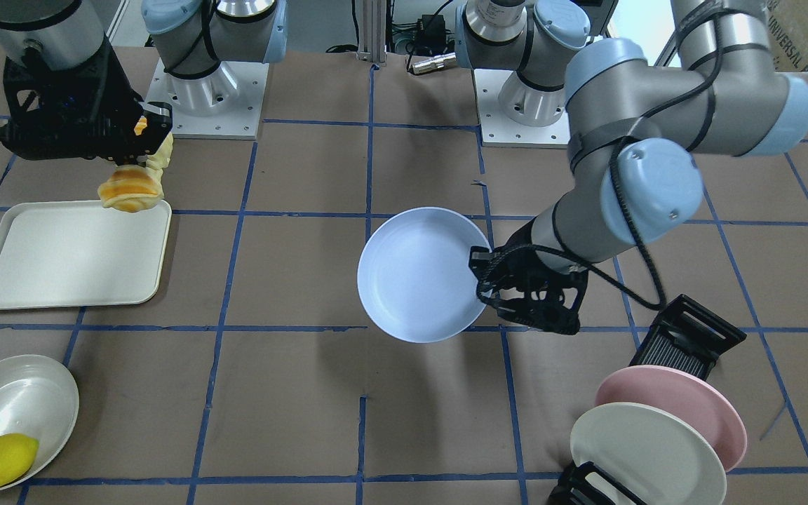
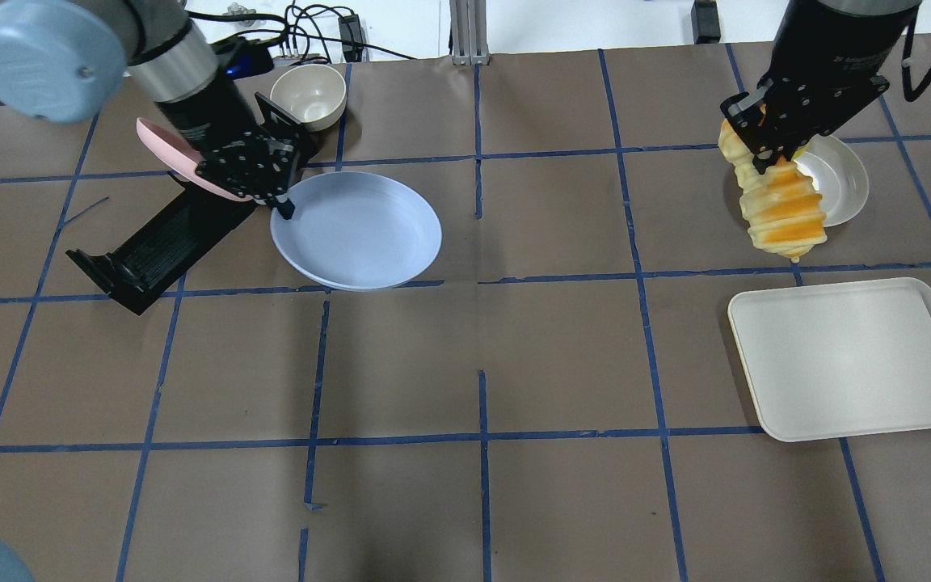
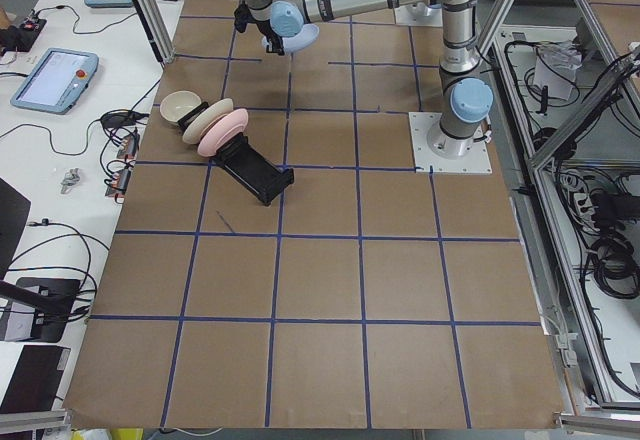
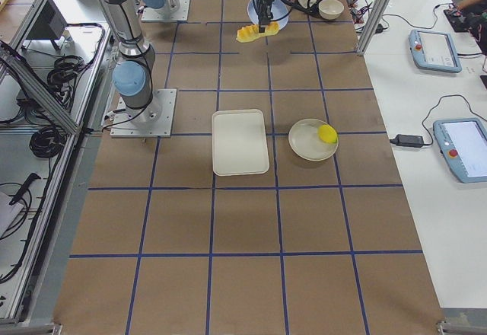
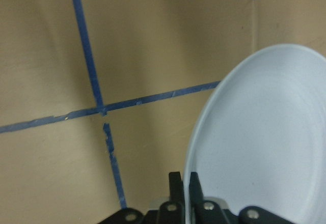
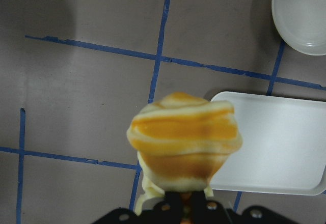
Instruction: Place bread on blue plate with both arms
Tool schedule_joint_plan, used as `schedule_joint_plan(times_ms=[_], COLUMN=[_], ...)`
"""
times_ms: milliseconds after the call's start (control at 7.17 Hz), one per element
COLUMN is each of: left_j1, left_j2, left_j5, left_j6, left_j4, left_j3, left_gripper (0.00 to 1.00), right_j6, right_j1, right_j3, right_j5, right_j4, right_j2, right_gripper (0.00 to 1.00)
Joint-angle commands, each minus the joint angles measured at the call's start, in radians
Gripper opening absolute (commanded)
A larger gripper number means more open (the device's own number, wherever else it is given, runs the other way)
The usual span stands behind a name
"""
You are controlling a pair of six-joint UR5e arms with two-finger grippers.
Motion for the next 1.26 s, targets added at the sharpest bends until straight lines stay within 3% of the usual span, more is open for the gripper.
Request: schedule_joint_plan(times_ms=[0, 279, 419, 558, 698, 977, 1116], left_j1=[-0.053, -0.103, -0.103, -0.095, -0.063, 0.016, 0.044], left_j2=[-0.098, -0.123, -0.124, -0.121, -0.098, 0.018, 0.090], left_j5=[-0.002, 0.001, 0.003, 0.007, 0.016, 0.019, 0.088], left_j6=[-0.029, -0.033, -0.033, -0.032, -0.024, -0.018, -0.016], left_j4=[0.129, 0.264, 0.363, 0.464, 0.459, 0.227, 0.102], left_j3=[-0.018, -0.067, -0.125, -0.172, -0.168, -0.128, -0.101], left_gripper=[0.04, 0.16, 0.44, 0.99, 1.00, 1.00, 1.00], right_j6=[-0.006, 0.003, 0.006, 0.064, 0.132, 0.135, 0.143], right_j1=[0.004, 0.043, 0.082, 0.133, 0.171, 0.190, 0.193], right_j3=[0.010, 0.010, 0.012, 0.012, 0.009, 0.009, 0.001], right_j5=[0.007, 0.053, 0.059, 0.060, 0.058, 0.060, 0.070], right_j4=[-0.005, -0.061, -0.110, -0.199, -0.282, -0.304, -0.319], right_j2=[0.025, 0.073, 0.125, 0.181, 0.234, 0.248, 0.272], right_gripper=[0.05, 0.05, 0.05, 0.05, 0.05, 0.05, 0.05])
